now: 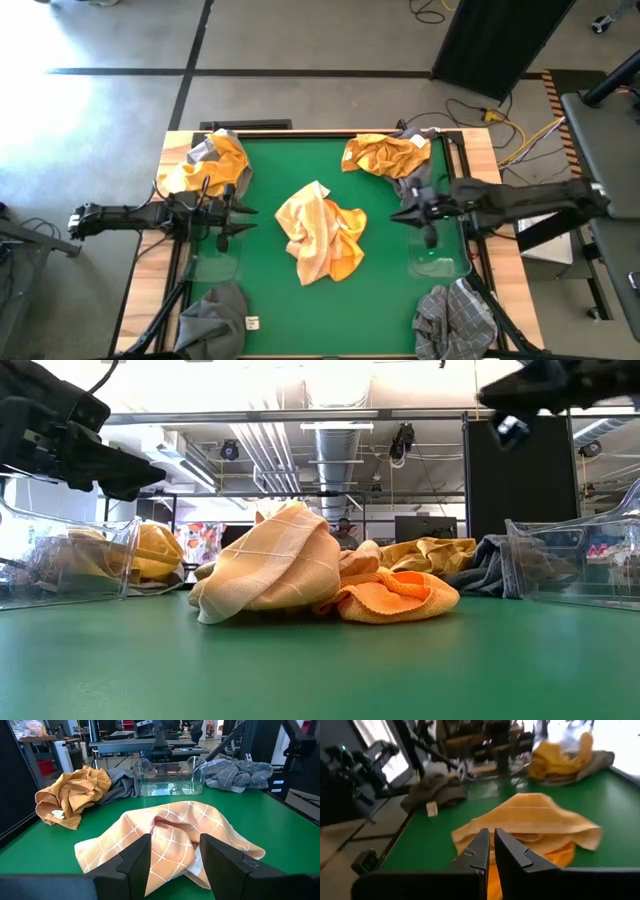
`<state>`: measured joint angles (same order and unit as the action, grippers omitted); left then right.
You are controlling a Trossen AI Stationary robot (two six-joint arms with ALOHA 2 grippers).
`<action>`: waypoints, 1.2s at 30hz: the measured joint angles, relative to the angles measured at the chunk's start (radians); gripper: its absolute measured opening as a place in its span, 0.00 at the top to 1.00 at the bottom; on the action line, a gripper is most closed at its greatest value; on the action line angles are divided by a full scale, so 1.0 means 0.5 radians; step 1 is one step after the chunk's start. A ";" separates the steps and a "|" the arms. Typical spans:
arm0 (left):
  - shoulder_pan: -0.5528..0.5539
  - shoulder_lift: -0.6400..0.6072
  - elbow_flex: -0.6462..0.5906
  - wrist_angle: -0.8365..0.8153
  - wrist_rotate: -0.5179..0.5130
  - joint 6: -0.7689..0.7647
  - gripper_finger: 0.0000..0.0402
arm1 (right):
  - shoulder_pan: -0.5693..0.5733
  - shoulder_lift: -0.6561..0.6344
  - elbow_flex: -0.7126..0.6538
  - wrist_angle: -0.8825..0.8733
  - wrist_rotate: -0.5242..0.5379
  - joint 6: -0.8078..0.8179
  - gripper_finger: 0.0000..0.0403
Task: Sort microfiber towel by color & place in baskets
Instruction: Put the middle orange microfiber towel into the right transparent bin
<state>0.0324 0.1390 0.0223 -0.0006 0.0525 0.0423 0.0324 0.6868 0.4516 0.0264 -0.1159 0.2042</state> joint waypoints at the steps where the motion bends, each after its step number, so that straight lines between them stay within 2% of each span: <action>1: 0.000 0.000 0.000 0.000 0.000 0.000 0.61 | 0.001 0.132 0.050 0.048 0.002 0.025 0.95; 5: 0.000 0.000 0.000 0.000 0.000 0.000 0.61 | 0.001 0.635 0.277 0.048 0.089 0.196 0.86; 8: 0.000 0.000 0.000 0.000 0.000 0.000 0.61 | 0.000 0.951 0.472 -0.079 0.179 0.197 0.72; 13: 0.000 0.002 0.000 -0.001 0.000 0.000 0.61 | 0.023 1.412 0.808 -0.327 0.196 0.196 0.48; 17: 0.000 0.002 0.000 0.000 0.000 0.000 0.61 | 0.066 1.642 1.068 -0.666 0.246 0.254 0.34; 21: 0.000 0.002 0.000 0.000 0.000 0.000 0.61 | 0.072 1.767 1.166 -0.823 0.285 0.243 0.23; 27: 0.000 0.003 0.000 0.000 0.000 0.000 0.61 | 0.133 1.964 1.150 -0.829 0.300 0.259 0.20; 36: 0.000 0.005 0.000 0.001 -0.008 0.001 0.61 | 0.200 2.218 1.153 -0.826 0.352 0.152 0.31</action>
<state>0.0323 0.1417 0.0223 0.0000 0.0483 0.0428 0.1322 1.7959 1.0279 -0.3866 0.0599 0.2802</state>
